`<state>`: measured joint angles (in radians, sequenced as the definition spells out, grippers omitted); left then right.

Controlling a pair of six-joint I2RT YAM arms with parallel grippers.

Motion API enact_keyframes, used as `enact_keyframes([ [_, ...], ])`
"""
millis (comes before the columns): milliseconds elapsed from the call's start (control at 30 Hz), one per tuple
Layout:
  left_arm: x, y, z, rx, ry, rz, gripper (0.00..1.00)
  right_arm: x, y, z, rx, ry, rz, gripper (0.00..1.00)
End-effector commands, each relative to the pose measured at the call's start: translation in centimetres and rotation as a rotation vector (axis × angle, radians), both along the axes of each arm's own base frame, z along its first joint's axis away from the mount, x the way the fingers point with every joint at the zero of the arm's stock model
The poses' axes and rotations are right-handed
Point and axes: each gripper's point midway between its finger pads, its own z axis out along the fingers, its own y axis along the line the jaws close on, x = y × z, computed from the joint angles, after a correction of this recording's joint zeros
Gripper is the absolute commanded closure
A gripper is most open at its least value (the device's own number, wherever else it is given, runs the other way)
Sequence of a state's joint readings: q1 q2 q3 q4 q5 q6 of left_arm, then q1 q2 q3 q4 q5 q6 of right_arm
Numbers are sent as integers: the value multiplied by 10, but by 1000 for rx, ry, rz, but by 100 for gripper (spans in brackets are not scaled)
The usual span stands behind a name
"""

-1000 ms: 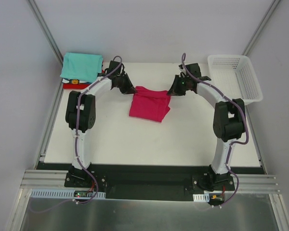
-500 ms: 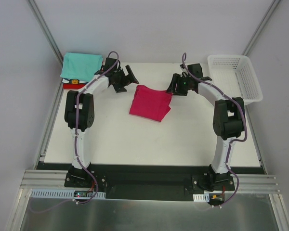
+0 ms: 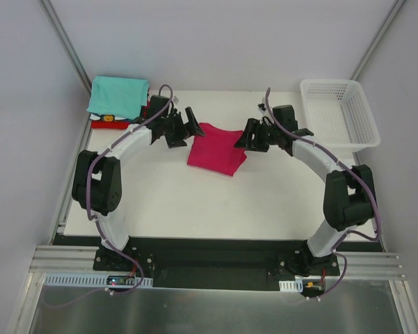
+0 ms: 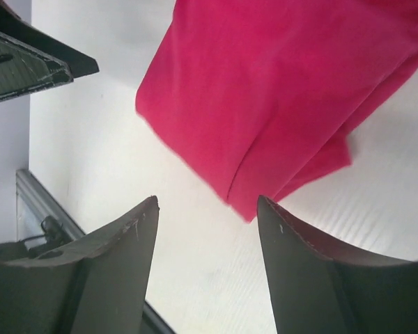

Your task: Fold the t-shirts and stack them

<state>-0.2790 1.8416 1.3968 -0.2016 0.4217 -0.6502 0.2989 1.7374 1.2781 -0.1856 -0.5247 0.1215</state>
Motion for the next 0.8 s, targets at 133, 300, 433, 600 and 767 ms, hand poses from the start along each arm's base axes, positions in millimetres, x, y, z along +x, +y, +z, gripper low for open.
enact_keyframes([
  [133,-78,-18,-18,-67,61,-136,1,-65,-4,-8,111,65,-37,41],
  [300,-93,-14,-38,-58,95,-151,1,-81,-9,-23,114,77,-60,48],
  [433,-90,-10,-43,-43,87,-139,3,-83,-7,-21,114,77,-52,48],
  [600,-80,-5,-42,-26,56,-118,5,-84,-6,-19,96,82,-34,47],
  [767,-60,19,-42,34,6,-55,9,-87,-6,-19,87,91,-23,48],
])
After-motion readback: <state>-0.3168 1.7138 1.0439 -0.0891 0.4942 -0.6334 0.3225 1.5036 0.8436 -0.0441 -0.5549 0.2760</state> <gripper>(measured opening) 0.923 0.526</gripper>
